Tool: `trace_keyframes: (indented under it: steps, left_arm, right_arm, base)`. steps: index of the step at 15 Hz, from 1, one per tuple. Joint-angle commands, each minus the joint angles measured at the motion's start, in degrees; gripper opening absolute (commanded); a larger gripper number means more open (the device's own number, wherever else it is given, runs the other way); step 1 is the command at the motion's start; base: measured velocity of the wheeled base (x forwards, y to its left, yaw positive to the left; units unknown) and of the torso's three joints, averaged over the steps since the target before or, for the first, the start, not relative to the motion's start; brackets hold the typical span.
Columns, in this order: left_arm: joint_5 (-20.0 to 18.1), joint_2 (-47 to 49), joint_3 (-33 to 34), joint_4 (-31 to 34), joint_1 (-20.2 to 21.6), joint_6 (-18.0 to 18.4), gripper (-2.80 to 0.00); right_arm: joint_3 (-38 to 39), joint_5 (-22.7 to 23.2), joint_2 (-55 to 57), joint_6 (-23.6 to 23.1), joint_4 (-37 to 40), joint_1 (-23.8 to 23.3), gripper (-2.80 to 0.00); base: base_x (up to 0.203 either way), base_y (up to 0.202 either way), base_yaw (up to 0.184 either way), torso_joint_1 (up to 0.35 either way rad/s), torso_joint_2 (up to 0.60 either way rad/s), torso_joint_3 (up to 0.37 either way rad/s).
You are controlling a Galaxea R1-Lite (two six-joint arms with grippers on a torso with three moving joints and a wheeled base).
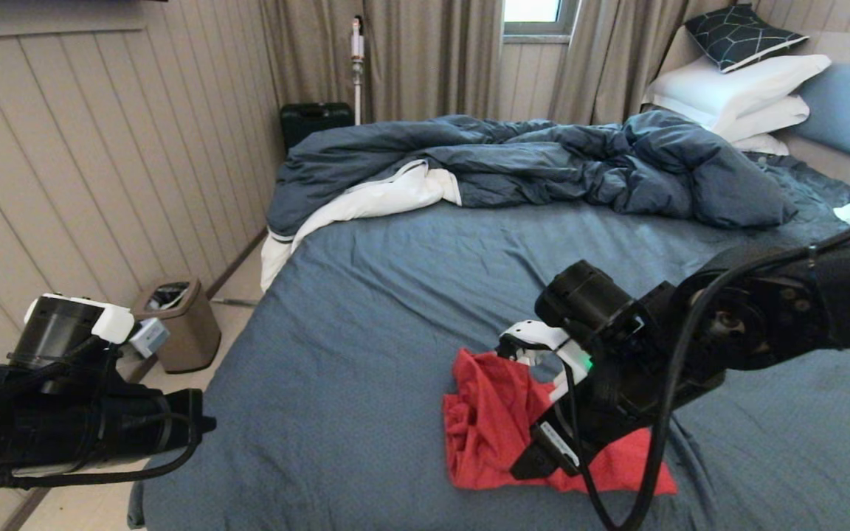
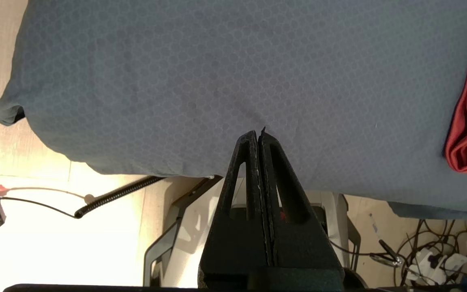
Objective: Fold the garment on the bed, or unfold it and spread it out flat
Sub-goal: Fold the red T-shirt
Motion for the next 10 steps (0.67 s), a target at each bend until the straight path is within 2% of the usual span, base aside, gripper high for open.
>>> trace_keyframes:
  steps: [1,9,10]
  left_arm:
    - [-0.03,0.37,-0.12,-0.03,-0.01,-0.15,-2.80]
    - [-0.03,1.13,-0.12,-0.20,-0.01,-0.15,-2.80]
    - [-0.05,1.13,-0.20,-0.20,-0.01,-0.15,-2.80]
  right_arm:
    - [-0.49,0.04,3.26,-0.02,0.01,0.20,0.00]
    - [-5.39,-0.27,10.13,1.33,-1.55,1.01,0.00]
    - [-5.82,-0.43,10.91,1.35,-1.61,1.01,-0.82]
  base:
    - [0.000,0.000,0.000,0.000,0.00,0.000]
    - [0.000,0.000,0.000,0.000,0.00,0.000]
    - [0.000,0.000,0.000,0.000,0.00,0.000]
